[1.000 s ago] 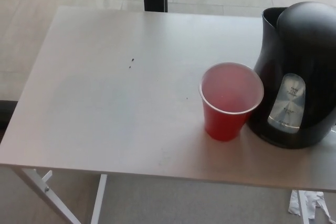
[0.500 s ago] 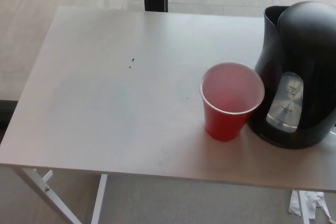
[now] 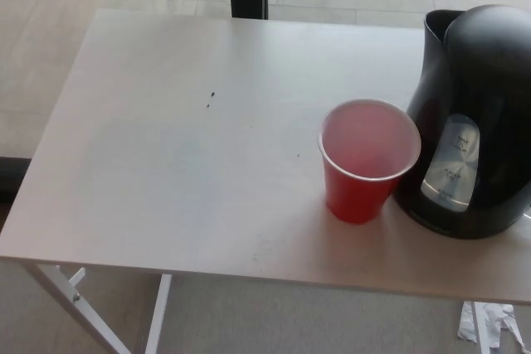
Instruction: The robot uses its right hand to lift up a kettle kept on the middle of the desk by its handle and tilt it into a glass kept next to it to pour out water
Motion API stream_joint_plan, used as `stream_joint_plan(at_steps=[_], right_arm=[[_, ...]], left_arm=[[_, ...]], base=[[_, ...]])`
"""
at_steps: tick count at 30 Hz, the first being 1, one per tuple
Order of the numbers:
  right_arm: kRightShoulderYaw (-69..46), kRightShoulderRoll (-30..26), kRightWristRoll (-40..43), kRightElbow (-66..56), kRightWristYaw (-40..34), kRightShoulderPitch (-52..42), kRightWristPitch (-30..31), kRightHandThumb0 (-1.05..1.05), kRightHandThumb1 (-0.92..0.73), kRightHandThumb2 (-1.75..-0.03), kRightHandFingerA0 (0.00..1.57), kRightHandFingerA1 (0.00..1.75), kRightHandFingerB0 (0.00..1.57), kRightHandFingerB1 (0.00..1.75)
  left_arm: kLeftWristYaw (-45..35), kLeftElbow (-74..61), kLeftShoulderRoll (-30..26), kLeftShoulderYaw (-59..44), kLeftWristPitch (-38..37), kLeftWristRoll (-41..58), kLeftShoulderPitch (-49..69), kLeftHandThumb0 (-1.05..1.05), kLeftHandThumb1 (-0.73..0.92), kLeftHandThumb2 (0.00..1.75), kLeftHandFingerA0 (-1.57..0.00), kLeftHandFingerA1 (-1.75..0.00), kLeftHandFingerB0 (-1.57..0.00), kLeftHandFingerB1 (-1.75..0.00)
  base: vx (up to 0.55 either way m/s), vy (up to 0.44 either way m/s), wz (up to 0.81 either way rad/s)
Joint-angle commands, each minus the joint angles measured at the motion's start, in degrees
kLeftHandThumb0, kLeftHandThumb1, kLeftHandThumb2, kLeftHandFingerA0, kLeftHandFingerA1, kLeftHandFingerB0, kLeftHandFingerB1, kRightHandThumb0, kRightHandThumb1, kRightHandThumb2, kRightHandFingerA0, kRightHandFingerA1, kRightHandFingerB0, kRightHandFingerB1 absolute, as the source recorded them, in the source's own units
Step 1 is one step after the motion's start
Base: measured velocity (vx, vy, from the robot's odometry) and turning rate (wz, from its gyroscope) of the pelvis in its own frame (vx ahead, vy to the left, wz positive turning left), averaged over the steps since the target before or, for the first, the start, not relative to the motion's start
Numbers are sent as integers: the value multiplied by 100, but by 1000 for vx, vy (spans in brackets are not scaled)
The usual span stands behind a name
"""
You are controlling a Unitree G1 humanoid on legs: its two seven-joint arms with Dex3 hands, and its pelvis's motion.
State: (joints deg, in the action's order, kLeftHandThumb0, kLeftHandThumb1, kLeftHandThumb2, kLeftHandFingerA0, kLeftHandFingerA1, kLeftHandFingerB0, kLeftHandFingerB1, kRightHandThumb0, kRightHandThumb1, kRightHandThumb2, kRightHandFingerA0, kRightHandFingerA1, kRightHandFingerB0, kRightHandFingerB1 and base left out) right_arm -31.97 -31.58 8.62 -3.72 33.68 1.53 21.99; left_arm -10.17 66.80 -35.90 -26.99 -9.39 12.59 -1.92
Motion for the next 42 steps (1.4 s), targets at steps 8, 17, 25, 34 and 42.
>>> stream_joint_plan(at_steps=[8,17,25,34,42], right_arm=[[-1738,-571,943,340,452,-1095,-169,-100,-59,-94,0,23,0,0],[-3727,-1081,1808,2998,894,-2089,130,-91,-52,-85,0,10,2,4],[-4565,-884,1927,5892,-2355,-1154,-845,-59,-41,-80,0,46,2,29],[-3582,-204,1082,5783,-2387,-1477,-887,-37,-63,-57,49,96,11,27],[-3067,106,935,5259,-2163,-1469,-910,-40,-66,-59,41,79,14,32]], left_arm=[[-13,110,-83,-83,-215,14,149,-77,78,64,-75,-59,-52,-53],[45,96,35,-168,-139,100,207,-73,78,64,-74,-56,-52,-50],[35,72,127,-126,-213,68,166,-73,77,63,-77,-57,-51,-52],[-51,161,-47,10,176,-62,126,-67,73,62,-73,-58,-46,-50],[-247,343,-151,279,163,-270,-60,-74,69,61,-59,-65,-45,-55]], base=[[0,0,0],[0,0,0],[0,0,0],[0,0,0],[0,0,0]])
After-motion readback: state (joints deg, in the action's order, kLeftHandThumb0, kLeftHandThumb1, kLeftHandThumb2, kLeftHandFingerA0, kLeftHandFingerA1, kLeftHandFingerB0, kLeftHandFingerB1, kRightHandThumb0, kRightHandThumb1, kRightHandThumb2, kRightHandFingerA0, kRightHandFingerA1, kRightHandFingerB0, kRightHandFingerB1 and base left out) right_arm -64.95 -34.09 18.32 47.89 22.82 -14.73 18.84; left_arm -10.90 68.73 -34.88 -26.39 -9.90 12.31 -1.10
